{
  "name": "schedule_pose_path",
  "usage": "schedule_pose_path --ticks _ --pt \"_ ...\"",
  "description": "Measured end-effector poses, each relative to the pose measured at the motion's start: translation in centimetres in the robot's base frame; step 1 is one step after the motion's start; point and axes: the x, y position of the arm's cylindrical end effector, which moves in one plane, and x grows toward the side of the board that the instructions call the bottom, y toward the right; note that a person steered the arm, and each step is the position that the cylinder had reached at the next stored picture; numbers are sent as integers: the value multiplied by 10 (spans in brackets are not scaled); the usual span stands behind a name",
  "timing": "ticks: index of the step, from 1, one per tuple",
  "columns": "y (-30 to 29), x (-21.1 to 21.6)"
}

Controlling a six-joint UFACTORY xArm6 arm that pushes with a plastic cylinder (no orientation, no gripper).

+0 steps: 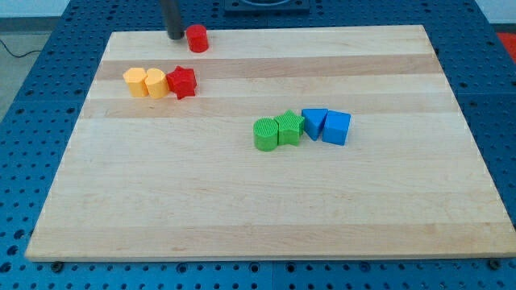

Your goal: Place the red circle parallel to the red star

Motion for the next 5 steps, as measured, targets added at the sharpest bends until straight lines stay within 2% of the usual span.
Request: schedule_pose_path --ticks 1,2,3,4,5 --pt "48 30" --pt "72 45" --pt "74 15" --pt "92 8" --pt "104 24"
